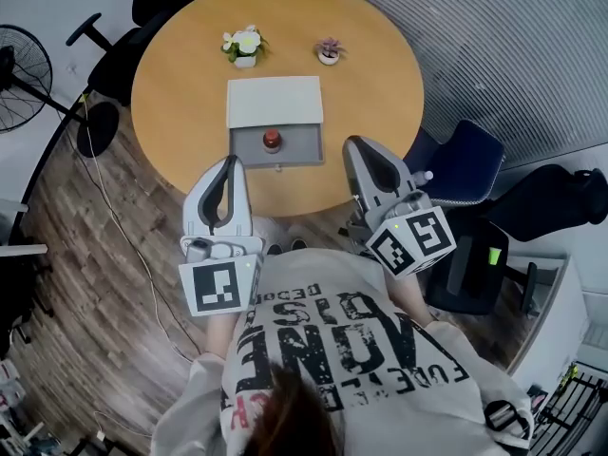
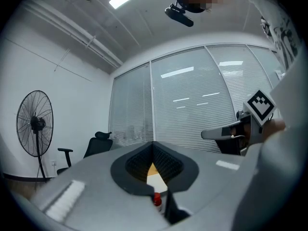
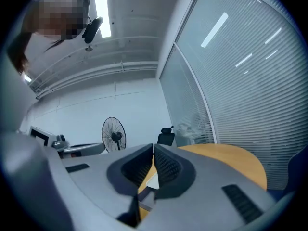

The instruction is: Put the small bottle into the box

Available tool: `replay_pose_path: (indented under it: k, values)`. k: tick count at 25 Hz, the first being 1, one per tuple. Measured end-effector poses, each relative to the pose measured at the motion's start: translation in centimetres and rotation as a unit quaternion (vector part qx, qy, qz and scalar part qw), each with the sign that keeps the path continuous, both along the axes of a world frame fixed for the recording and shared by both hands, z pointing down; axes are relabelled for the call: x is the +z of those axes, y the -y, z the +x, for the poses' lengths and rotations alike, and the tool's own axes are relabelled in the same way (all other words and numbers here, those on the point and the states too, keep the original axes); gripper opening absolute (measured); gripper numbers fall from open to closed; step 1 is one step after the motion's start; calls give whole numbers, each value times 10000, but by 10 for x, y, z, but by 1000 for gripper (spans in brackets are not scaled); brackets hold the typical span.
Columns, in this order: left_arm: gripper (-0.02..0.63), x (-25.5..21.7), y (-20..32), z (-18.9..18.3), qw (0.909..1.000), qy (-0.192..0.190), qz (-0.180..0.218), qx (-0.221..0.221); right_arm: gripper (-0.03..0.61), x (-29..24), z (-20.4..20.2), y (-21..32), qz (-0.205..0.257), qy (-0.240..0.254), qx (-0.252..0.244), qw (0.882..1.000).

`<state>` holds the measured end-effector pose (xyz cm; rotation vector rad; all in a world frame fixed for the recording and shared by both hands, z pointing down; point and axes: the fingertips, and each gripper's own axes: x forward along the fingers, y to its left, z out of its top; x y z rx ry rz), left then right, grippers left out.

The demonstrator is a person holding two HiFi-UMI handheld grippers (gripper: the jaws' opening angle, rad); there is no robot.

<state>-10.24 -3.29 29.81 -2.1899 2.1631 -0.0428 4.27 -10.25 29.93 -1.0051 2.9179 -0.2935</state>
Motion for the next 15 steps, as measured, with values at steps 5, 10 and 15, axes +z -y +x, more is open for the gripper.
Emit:
replay_pose_path:
  k: [5, 10, 15]
  values:
    - [9, 4, 6, -15, 9999, -22, -93, 63, 15, -3, -18, -3, 42, -87, -105, 9999]
    - [9, 7, 19, -20, 9997, -46, -114, 204, 15, 5, -30, 0, -65, -133, -91, 9998]
    - [9, 8, 33, -19, 9993, -84, -129, 352, 15, 8, -33, 7, -122, -153, -39, 9998]
